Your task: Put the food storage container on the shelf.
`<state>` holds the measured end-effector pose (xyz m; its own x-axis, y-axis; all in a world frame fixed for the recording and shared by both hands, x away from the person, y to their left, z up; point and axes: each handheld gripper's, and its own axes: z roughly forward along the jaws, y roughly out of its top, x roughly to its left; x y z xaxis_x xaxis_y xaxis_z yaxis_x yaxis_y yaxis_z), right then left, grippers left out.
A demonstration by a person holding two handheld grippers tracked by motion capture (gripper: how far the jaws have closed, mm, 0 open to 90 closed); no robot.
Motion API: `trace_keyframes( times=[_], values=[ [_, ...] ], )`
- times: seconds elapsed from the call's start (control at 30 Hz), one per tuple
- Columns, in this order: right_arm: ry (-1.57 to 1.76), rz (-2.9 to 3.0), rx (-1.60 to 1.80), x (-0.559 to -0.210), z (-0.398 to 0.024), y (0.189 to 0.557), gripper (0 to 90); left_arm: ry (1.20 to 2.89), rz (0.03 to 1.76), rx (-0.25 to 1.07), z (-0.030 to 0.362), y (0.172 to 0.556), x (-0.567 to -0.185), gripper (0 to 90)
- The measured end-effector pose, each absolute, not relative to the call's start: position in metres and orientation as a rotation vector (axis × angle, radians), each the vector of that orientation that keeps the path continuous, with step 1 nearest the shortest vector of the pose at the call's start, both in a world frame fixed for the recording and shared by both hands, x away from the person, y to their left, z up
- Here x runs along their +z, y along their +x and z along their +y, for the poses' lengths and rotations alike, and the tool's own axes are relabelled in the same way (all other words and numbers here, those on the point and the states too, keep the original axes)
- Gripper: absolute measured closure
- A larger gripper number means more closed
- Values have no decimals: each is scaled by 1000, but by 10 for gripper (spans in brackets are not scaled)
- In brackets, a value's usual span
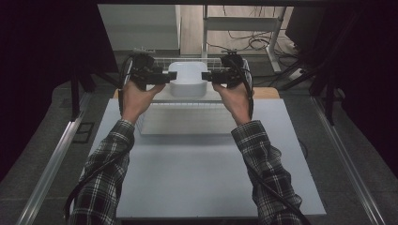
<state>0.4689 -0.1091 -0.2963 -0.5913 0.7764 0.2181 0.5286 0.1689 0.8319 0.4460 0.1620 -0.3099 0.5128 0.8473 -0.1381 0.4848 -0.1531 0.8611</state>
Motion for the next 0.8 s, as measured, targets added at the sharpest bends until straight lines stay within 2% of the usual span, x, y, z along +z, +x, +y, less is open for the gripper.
trace_keyframes(
  times=[0.23,0.47,0.57,0.8],
  values=[
    [1178,2161,1430,-293,-114,463,415,1811,1036,426,165,439,-309,239],
    [1046,2166,1485,-296,-122,450,226,1820,917,360,166,425,-312,109],
    [988,2172,1464,-300,-124,443,200,1841,876,383,165,419,-314,59],
    [941,2196,1432,-309,-132,433,157,1871,817,401,162,405,-318,36]
  ],
)
